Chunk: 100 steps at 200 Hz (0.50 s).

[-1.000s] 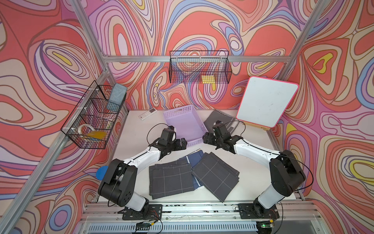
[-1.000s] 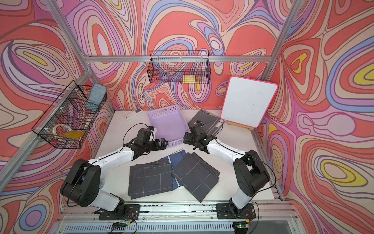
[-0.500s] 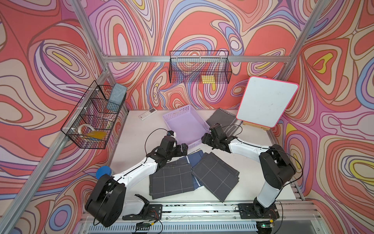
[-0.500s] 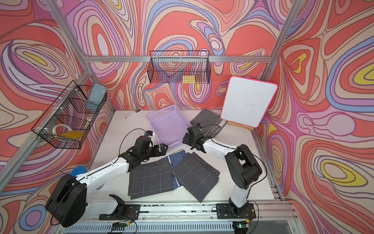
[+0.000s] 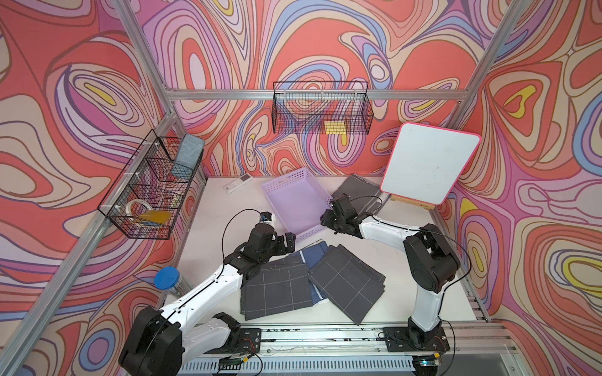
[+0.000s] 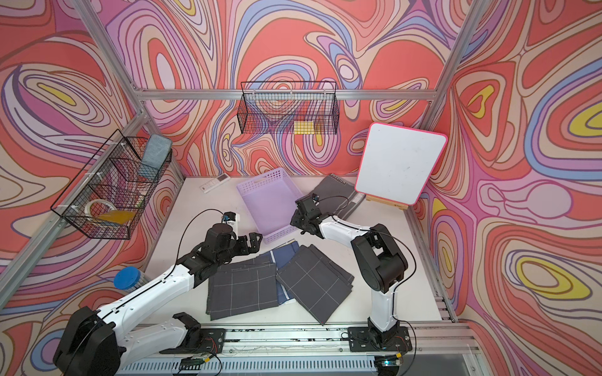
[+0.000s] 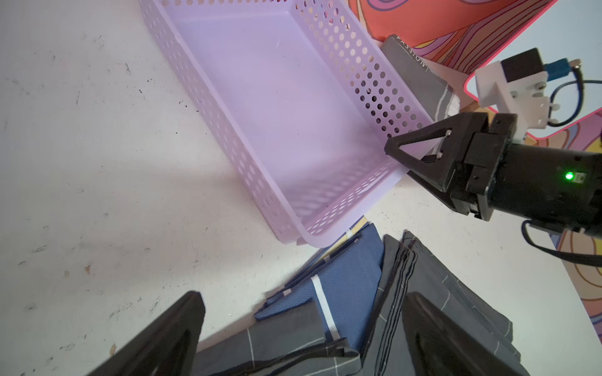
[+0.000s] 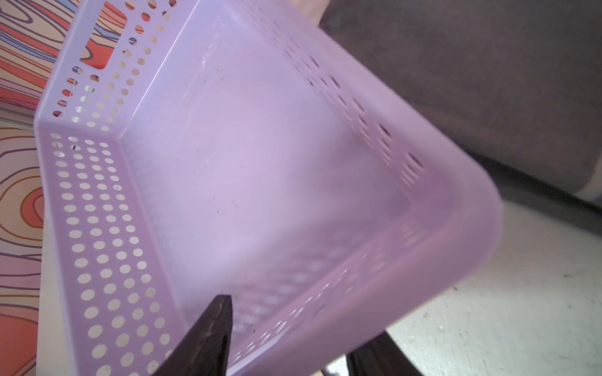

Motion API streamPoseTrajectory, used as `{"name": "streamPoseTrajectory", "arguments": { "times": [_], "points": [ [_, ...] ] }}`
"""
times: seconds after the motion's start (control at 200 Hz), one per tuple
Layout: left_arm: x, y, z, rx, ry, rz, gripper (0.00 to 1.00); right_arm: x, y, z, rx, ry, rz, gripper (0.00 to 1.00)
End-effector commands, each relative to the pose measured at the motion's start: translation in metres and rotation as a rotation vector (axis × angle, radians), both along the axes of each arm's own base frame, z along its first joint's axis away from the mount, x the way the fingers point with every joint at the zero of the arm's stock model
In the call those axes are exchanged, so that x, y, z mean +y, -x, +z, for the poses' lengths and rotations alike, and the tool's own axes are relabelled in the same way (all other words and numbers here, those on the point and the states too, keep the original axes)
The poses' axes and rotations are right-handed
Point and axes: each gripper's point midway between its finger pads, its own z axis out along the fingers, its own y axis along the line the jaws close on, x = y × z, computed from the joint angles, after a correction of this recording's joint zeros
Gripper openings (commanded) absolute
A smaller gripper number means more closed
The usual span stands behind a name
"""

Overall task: Put the folded pillowcase in the basket
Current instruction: Adjust the basket at the center of the board.

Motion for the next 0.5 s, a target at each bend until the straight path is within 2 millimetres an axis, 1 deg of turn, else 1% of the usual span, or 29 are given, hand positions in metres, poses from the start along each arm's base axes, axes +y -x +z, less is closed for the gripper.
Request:
{"name": "streamPoseTrajectory", "arguments": {
  "times": [0.0, 0.075, 0.23, 0.32, 0.411, 0.496],
  "points": [
    [0.007, 0.004, -0.006, 0.008, -0.03, 0.009, 0.99, 0.001, -0.001, -0.003, 0.002, 0.035, 0.008, 0.49],
    [0.007, 0.005, -0.008, 0.013, -0.028, 0.009, 0.99, 0.001, -0.002, -0.002, -0.003, 0.053, 0.024, 0.44],
    [0.009, 0.006, -0.011, 0.018, -0.029, 0.016, 0.99, 0.0, -0.003, -0.001, -0.013, 0.083, 0.045, 0.42],
    [0.01, 0.008, -0.013, 0.02, -0.031, 0.018, 0.99, -0.001, -0.004, 0.0, -0.016, 0.109, 0.062, 0.38],
    [0.011, 0.009, -0.012, 0.018, -0.029, 0.021, 0.99, -0.006, -0.007, 0.003, -0.023, 0.15, 0.066, 0.37],
    [0.012, 0.01, -0.011, 0.013, -0.029, 0.023, 0.99, -0.006, -0.012, 0.008, -0.036, 0.173, 0.081, 0.37]
  ]
}}
